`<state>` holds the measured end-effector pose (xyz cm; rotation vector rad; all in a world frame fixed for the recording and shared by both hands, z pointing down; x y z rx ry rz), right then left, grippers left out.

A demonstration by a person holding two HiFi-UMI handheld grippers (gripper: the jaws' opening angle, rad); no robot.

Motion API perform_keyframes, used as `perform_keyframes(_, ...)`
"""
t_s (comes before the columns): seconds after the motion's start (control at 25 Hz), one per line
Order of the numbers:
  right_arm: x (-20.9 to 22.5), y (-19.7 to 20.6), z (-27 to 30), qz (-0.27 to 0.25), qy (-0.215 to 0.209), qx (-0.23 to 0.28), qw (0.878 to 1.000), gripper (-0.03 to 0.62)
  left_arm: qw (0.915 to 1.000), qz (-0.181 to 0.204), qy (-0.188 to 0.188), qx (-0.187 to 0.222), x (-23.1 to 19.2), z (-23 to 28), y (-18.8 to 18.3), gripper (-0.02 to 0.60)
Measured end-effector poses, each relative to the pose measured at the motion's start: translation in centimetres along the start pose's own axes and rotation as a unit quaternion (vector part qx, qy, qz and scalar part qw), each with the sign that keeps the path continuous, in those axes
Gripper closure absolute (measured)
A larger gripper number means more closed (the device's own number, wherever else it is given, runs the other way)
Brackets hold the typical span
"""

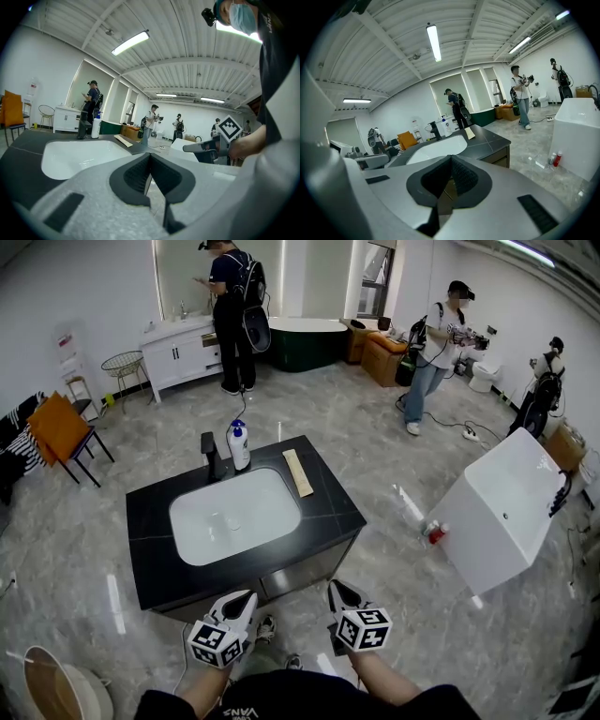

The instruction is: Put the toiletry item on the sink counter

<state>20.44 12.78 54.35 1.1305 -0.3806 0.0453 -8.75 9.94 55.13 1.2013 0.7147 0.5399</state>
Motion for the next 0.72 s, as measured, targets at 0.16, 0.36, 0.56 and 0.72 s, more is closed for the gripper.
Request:
perform_keyframes(0.16,0.07,0.33,-0.44,-0.004,0.001,-0.004,1.000,0.595,1.0000,0.001,0.002,-0.002,0.45,-0.33,0.26,0.575)
perform_keyframes(0.36,0.01,0.43,-0.88,-0.006,0.003,-0.005,1.000,0.595,1.0000,0.000,0.000,0.000,0.68,-0.72,0.25,0.575)
perform_keyframes(0.56,-0.12,0.34,-0.97,-0.006,0.003,-0.005,1.000,0.595,1.0000,0.000,0.002,0.000,0.91,-0.71,0.24,0.575)
perform_keyframes(0.72,-0.13,0.30,-1.02,-0.006,0.003,-0.006,1.000,0.595,1.0000,0.001,0.003,-0.002,1.09,-0.70,0.26,0.575)
Point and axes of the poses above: the fingertips, and each gripper's own axes: z forward along the fingers, x to its right, y out of its underside, the point moved 10 cm from there along -z, backward along the fingers, and after that the axes turned 1 degree about z, right-handed, at the moved point
